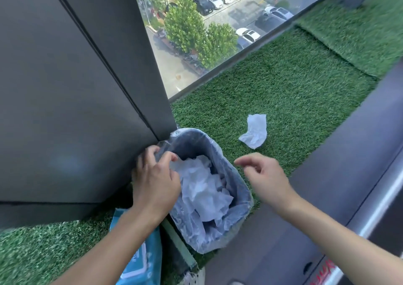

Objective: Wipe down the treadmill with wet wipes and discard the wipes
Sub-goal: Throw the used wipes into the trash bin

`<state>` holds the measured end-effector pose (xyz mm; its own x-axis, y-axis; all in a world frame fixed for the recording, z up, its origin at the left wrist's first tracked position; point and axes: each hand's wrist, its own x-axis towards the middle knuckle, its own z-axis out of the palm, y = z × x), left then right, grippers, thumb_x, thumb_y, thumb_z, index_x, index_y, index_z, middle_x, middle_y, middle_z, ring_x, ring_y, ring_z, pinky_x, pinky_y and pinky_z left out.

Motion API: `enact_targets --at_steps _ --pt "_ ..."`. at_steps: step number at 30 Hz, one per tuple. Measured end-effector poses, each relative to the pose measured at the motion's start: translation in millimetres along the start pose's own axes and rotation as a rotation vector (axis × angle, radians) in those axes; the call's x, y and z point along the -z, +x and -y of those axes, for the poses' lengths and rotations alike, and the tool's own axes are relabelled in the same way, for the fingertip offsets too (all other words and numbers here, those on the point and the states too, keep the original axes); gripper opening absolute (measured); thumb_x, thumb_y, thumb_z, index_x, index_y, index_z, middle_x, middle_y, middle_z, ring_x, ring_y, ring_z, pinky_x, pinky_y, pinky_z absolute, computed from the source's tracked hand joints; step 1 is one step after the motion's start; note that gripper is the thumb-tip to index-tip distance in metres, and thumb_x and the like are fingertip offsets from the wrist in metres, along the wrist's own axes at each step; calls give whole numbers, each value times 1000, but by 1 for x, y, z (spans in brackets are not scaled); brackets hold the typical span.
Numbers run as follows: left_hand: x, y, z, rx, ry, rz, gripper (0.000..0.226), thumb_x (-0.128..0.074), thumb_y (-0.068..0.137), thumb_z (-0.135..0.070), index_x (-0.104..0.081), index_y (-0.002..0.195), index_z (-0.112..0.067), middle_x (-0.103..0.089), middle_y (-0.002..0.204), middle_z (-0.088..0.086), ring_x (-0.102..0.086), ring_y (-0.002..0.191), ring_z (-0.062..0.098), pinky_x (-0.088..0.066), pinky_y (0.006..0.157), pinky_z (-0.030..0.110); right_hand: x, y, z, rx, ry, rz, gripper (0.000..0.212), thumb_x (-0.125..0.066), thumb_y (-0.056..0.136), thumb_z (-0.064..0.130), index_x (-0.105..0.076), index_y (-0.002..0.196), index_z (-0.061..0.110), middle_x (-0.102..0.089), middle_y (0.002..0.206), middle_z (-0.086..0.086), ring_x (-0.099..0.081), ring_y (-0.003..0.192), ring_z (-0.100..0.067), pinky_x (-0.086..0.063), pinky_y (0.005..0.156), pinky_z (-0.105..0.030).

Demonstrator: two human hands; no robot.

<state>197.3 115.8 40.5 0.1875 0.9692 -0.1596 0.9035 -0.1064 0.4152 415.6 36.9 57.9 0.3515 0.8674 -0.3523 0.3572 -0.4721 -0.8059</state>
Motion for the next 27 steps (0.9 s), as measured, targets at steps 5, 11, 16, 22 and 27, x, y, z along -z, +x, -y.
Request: enact_targets --at_steps 5,11,16,22,27 --pt "-10 0 13 198 -123 194 41 -50 90 -11 -62 128 -21 -27 149 12 -37 133 34 -31 112 38 -4 76 -44 -371 -14 86 48 -47 96 3 -51 141 20 -58 124 -5 -45 64 -10 -45 57 -22" --pt "-16 10 9 83 -283 161 55 -50 91 -3 -44 146 -9 -38 147 -2 -40 133 15 -22 93 8 -18 126 -65 -540 176 18 57 -50 97 7 -40 150 25 -35 156 -7 -45 129 -27 -43 101 -41" --pt "-27 20 8 57 -310 203 62 -51 95 -10 -30 153 -8 -25 160 -1 -28 144 13 -16 106 12 -19 148 -78 -604 222 -28 42 -51 93 11 -53 135 13 -49 143 -4 -47 125 -24 -45 91 -39" --pt "-33 24 -3 81 -397 205 64 -56 96 -11 -28 153 -7 -26 159 1 -28 143 13 -13 97 4 11 114 -25 -237 422 -353 22 -53 95 8 -70 108 4 -66 120 -17 -60 109 -27 -47 104 -41" --pt "-37 28 -16 106 -449 219 64 -56 97 -12 -27 154 -8 -26 159 0 -28 144 13 -19 100 11 25 36 32 127 606 -300 24 -52 90 17 -74 99 13 -73 108 -8 -66 109 -25 -51 97 -33"
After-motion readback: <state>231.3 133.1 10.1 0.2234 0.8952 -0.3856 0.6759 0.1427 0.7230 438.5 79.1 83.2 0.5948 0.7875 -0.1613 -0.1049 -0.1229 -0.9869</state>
